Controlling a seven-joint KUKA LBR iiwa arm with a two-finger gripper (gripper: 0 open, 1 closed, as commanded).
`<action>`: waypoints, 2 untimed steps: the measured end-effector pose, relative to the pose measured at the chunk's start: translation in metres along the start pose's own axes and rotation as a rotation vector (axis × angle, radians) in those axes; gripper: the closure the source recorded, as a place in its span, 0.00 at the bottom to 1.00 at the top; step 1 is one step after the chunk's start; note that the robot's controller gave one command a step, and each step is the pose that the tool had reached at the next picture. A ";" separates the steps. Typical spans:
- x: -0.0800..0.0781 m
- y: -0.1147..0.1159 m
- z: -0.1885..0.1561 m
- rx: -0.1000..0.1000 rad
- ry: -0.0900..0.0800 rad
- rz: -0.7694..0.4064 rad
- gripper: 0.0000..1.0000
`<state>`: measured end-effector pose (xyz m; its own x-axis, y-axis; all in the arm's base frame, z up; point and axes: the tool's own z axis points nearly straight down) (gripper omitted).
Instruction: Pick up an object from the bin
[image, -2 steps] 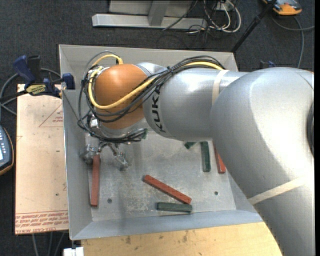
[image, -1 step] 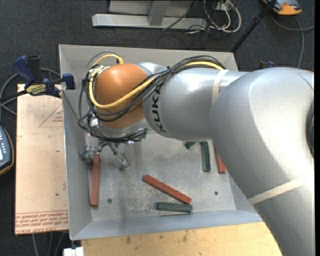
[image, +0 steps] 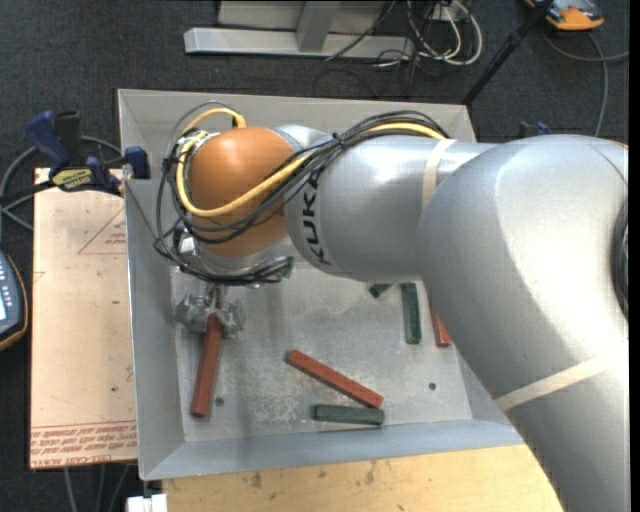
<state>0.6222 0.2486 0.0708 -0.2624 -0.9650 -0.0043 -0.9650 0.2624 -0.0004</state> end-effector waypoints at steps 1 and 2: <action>-0.003 -0.002 -0.086 0.009 -0.005 0.003 1.00; -0.005 -0.003 -0.131 0.007 -0.004 0.006 1.00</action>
Offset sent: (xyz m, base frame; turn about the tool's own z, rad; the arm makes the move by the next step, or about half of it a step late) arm 0.0003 0.0002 0.0806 0.0000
